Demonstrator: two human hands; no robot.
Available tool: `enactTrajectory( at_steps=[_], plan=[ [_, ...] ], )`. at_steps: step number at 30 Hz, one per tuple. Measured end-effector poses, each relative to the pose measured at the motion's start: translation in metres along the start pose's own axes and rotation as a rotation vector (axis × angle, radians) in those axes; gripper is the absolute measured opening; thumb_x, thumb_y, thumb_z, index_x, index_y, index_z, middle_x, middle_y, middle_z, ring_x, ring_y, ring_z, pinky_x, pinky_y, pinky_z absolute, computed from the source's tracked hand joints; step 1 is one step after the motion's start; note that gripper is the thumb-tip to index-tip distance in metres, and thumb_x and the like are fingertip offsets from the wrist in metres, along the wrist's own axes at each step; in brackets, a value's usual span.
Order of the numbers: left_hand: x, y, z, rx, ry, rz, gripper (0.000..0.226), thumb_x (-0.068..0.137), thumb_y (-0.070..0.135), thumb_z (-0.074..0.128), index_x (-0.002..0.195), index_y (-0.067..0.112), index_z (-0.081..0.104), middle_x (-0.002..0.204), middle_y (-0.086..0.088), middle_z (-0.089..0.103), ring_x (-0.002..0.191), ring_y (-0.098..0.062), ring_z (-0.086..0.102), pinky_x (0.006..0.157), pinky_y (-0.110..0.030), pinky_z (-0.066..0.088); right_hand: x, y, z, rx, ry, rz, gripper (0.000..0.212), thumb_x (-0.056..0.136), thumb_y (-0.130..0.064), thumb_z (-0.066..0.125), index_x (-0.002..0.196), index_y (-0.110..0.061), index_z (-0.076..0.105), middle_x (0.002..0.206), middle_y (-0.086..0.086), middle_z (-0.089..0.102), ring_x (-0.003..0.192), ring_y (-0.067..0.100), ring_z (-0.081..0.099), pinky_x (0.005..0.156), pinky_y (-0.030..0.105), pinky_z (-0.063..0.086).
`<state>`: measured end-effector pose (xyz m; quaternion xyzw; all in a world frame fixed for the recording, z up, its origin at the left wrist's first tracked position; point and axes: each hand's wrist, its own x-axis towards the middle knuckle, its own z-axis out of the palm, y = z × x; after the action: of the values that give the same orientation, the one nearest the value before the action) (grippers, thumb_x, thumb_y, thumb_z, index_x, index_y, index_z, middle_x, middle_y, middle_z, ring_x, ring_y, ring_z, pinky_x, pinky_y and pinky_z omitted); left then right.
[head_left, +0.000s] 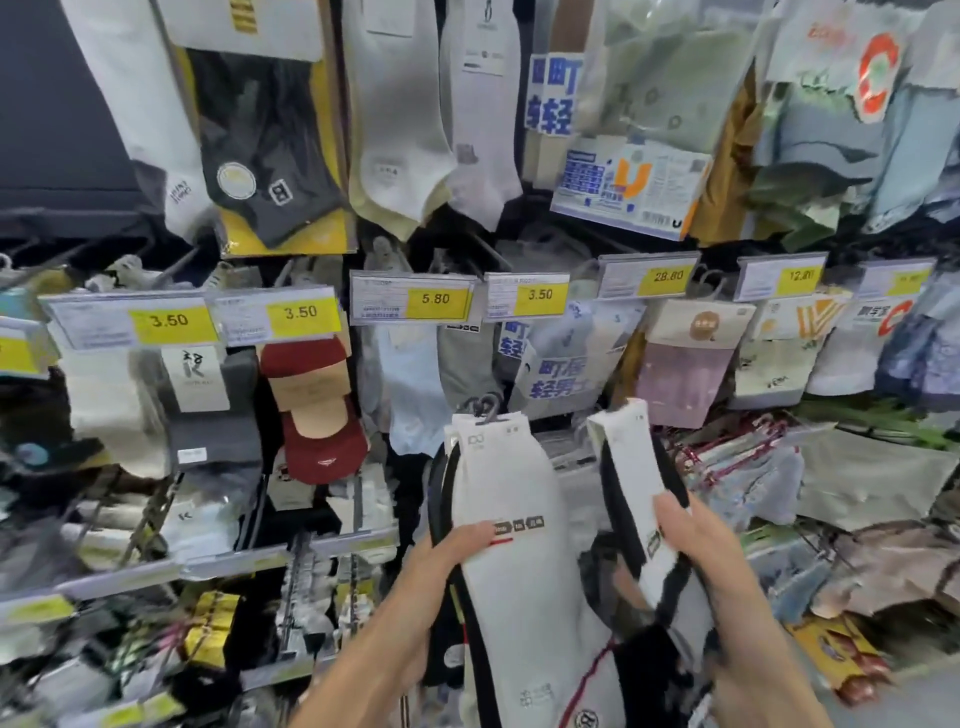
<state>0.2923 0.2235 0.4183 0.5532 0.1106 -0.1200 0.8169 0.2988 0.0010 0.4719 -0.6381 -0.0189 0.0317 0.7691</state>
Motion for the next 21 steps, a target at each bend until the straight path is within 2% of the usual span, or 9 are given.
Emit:
enactTrajectory(
  at_steps=[2,3,6,8,10,12,15,18,21],
  plan=[
    [0.011,0.001,-0.005,-0.015,0.061,-0.009,0.092,0.039,0.048,0.085,0.125,0.020,0.064,0.109,-0.006,0.076,0.104,-0.029,0.071,0.099,-0.048,0.051,0.002,-0.002,-0.001,0.024,-0.041,0.092,0.031,0.101,0.005,0.040,0.124,0.022,0.050,0.115,0.027,0.065,0.116,0.039,0.058,0.071,0.031,0.040],
    [0.018,0.002,-0.007,-0.023,0.082,-0.007,0.091,0.039,0.046,0.086,0.123,0.018,0.065,0.109,-0.007,0.076,0.103,-0.029,0.072,0.097,-0.047,0.052,0.010,0.000,0.005,0.003,-0.085,0.064,0.030,0.096,0.003,0.047,0.118,0.022,0.054,0.105,0.021,0.068,0.108,0.037,0.064,0.062,0.026,0.039],
    [0.043,0.003,-0.014,-0.019,0.168,0.004,0.083,0.039,0.035,0.087,0.115,0.009,0.069,0.096,-0.008,0.078,0.093,-0.027,0.074,0.079,-0.036,0.055,0.043,0.007,0.027,0.045,-0.118,0.103,0.033,0.072,-0.015,0.064,0.102,-0.005,0.076,0.090,0.012,0.077,0.076,0.021,0.075,0.056,0.019,0.054],
    [0.059,0.006,-0.017,-0.029,0.196,-0.002,0.070,0.033,0.023,0.094,0.100,0.015,0.074,0.082,0.000,0.079,0.078,-0.016,0.075,0.069,-0.028,0.055,0.063,0.015,0.030,-0.037,-0.161,0.107,0.029,0.069,-0.018,0.069,0.097,-0.016,0.079,0.089,0.007,0.078,0.075,0.013,0.075,0.057,0.018,0.055],
    [0.075,0.009,-0.018,-0.046,0.163,-0.009,0.060,0.026,0.031,0.097,0.083,0.026,0.079,0.082,0.009,0.079,0.078,-0.009,0.075,0.074,-0.027,0.055,0.086,0.019,0.032,-0.210,-0.223,0.091,0.033,0.071,-0.030,0.074,0.104,-0.028,0.074,0.095,-0.008,0.078,0.085,0.005,0.073,0.068,0.017,0.056],
    [0.093,0.011,-0.020,-0.042,0.191,0.014,0.055,0.031,0.031,0.093,0.083,0.029,0.076,0.082,0.011,0.079,0.083,-0.012,0.073,0.081,-0.032,0.052,0.105,0.022,0.034,-0.327,-0.234,0.101,0.022,0.078,-0.032,0.077,0.097,-0.042,0.072,0.094,-0.014,0.076,0.088,0.001,0.070,0.077,0.017,0.053],
    [0.108,0.017,-0.020,-0.040,0.261,0.046,0.046,0.045,0.019,0.089,0.085,0.026,0.068,0.077,0.010,0.078,0.074,-0.007,0.073,0.072,-0.030,0.052,0.127,0.027,0.034,-0.383,-0.205,0.040,0.026,0.082,-0.022,0.078,0.086,-0.043,0.065,0.085,-0.010,0.074,0.081,0.005,0.066,0.068,0.016,0.045],
    [0.109,0.028,-0.017,0.005,0.178,0.037,0.065,0.030,0.050,0.095,0.091,0.040,0.075,0.094,0.014,0.078,0.086,-0.004,0.074,0.066,-0.018,0.057,0.144,0.029,0.038,-0.360,-0.242,0.010,0.018,0.079,-0.034,0.078,0.086,-0.041,0.063,0.087,-0.010,0.073,0.080,0.006,0.067,0.069,0.022,0.048],
    [0.102,0.031,-0.017,0.036,0.243,-0.018,0.077,0.019,0.078,0.083,0.089,0.055,0.065,0.091,0.033,0.071,0.082,0.014,0.065,0.069,-0.014,0.050,0.154,0.037,0.040,-0.327,-0.228,-0.032,0.021,0.073,-0.048,0.073,0.086,-0.034,0.064,0.088,-0.007,0.073,0.081,0.011,0.069,0.068,0.027,0.053]
  ],
)
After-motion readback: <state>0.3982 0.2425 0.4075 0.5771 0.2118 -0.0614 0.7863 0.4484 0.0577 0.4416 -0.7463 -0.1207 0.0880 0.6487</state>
